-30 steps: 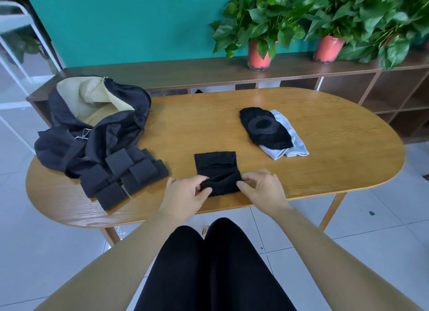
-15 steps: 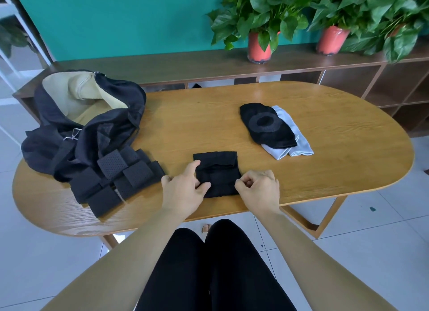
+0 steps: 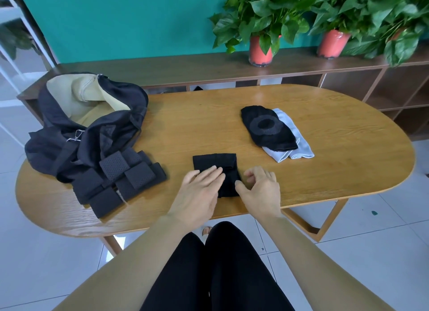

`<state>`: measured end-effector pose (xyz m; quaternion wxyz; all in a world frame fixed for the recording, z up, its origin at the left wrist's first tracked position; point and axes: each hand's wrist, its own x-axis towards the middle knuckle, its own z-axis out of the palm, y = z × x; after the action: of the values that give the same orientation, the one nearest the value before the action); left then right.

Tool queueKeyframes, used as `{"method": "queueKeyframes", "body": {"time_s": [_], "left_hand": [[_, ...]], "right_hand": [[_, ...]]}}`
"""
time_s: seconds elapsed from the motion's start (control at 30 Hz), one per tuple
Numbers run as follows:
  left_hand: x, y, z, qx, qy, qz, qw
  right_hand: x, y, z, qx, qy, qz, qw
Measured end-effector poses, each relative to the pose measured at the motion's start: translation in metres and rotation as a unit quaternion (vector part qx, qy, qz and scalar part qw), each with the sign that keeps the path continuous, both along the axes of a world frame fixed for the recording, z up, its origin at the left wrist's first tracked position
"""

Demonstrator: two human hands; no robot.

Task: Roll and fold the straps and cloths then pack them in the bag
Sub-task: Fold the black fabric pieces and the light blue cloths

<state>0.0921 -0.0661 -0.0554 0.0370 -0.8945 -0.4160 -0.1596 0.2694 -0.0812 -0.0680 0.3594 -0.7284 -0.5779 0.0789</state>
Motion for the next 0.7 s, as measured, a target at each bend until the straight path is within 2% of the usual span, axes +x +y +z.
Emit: {"method": "queueKeyframes", "body": {"time_s": [0.1,0.2,0.37,0.57,0.7], "left_hand": [[-0.003,-0.007,0.001,-0.038,0.080,-0.005,0.996],[-0.007,-0.010,-0.004,-0.096,0.133,0.005,0.986],[-0.012,-0.006,-0.009,-0.118,0.148,0.006,0.982],[-0.018,-0.004,-0.005,-0.146,0.146,-0.028,0.978],[-0.027,-0.009,-0.006,-0.144,0.096,-0.055,0.983]], "right_hand": [[0.000,-0.010,0.005,0.061,-0.101,0.111,0.987],[-0.002,-0.017,-0.003,0.016,-0.194,0.252,0.948],[0.005,-0.019,-0.018,-0.015,-0.272,0.255,0.928],[0.008,-0.025,-0.013,-0.011,-0.264,0.274,0.925],[0.012,-0.032,-0.009,0.013,-0.248,0.290,0.924]]}}
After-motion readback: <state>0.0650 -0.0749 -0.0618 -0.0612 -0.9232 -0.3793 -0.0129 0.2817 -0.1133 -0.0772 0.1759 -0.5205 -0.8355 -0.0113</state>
